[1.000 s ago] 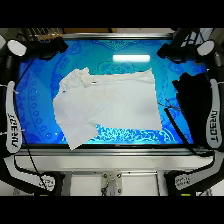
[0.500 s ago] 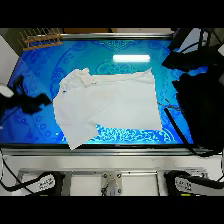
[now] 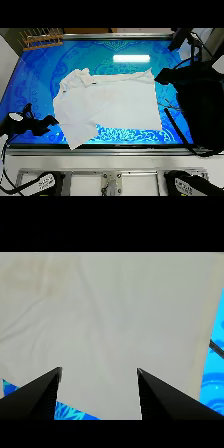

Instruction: Fold the clothes and pants, and hang the long-sleeved shirts on hangers.

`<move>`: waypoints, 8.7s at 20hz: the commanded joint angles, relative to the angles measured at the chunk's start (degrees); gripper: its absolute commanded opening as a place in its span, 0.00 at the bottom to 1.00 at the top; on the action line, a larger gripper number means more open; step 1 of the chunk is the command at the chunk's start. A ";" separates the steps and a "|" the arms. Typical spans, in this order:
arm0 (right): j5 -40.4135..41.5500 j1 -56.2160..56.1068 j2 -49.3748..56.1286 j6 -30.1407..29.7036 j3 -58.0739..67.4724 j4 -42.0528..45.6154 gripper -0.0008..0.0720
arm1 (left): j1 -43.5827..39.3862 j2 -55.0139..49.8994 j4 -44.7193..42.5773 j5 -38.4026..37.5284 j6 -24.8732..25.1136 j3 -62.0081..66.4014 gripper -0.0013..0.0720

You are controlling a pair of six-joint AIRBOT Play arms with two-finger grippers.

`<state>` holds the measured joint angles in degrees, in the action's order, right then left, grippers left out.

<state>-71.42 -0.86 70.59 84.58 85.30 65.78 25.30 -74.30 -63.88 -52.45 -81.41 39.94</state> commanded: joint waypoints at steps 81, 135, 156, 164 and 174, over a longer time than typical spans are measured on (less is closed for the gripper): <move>18.05 4.98 27.78 0.35 7.65 5.09 0.02 | -19.96 -23.78 -0.50 -2.03 -3.04 50.53 0.03; 32.02 9.51 -13.75 21.24 -65.16 -3.06 0.46 | -23.28 19.96 -0.98 -2.40 -1.99 -1.14 0.76; 29.92 7.43 -13.70 18.67 -65.07 -3.06 0.03 | -18.38 10.25 2.05 -4.55 -7.54 -14.67 0.76; 16.37 7.45 -14.40 18.64 -56.85 7.04 0.02 | -20.06 19.56 -8.28 -14.43 -8.50 -9.44 0.03; -4.11 7.43 -13.55 14.19 -41.62 18.16 0.02 | -20.09 33.38 -11.08 -27.50 -8.63 -8.59 0.03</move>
<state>-71.48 6.59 56.45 99.57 40.12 81.87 5.23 -42.24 -74.22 -78.02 -90.02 31.03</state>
